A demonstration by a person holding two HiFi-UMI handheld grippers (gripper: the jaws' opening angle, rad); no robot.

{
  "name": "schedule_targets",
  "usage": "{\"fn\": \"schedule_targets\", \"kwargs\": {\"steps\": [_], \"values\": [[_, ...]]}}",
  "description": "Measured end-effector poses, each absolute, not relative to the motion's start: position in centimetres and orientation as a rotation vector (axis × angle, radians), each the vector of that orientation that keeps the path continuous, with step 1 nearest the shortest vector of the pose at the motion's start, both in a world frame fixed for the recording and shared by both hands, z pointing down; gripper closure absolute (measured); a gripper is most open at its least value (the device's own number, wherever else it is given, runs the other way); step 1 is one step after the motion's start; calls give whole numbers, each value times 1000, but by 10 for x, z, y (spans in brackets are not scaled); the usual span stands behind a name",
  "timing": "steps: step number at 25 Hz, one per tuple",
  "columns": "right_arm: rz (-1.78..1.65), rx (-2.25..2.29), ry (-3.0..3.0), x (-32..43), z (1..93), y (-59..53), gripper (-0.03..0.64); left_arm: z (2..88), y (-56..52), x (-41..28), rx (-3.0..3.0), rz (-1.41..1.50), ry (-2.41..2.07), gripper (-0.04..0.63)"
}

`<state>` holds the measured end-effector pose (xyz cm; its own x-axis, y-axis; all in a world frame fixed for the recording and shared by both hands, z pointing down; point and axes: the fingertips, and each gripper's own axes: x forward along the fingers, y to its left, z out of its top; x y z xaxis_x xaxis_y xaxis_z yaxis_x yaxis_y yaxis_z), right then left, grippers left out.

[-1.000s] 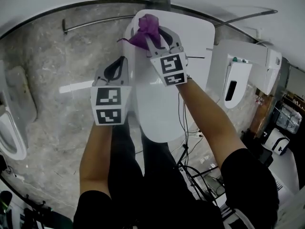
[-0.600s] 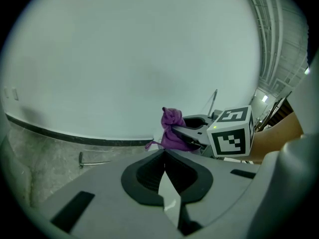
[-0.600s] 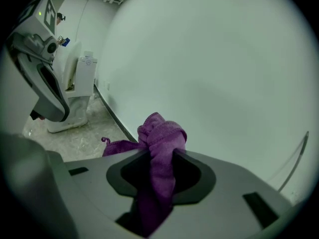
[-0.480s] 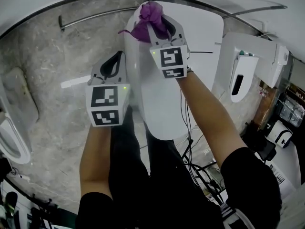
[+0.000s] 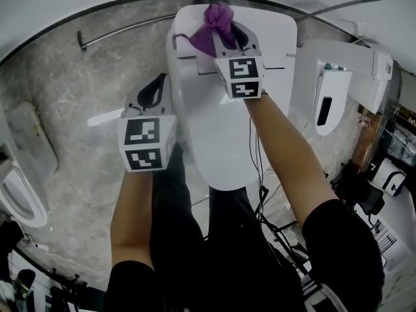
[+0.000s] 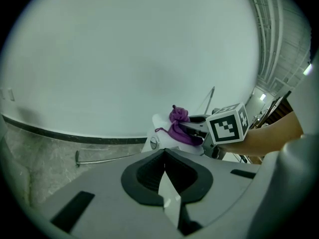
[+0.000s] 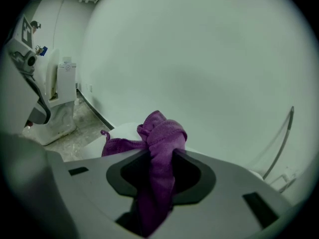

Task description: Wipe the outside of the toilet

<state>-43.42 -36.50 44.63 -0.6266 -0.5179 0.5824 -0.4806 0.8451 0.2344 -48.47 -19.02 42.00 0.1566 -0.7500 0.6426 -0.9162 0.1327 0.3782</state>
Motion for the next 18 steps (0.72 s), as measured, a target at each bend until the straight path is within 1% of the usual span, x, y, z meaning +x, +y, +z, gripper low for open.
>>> {"fn": "schedule_targets", "kwargs": {"steps": [7, 14, 18], "values": [[-36, 783, -2335, -396, 450, -390, 491, 422, -206, -449, 1657, 305, -1600, 586], [-41, 824, -2333, -332, 453, -432, 491, 418, -235, -379, 1692, 370, -1588, 586], [-48, 790, -2333, -319, 452, -440, 490, 412, -233, -355, 1696, 379, -1588, 586]]}}
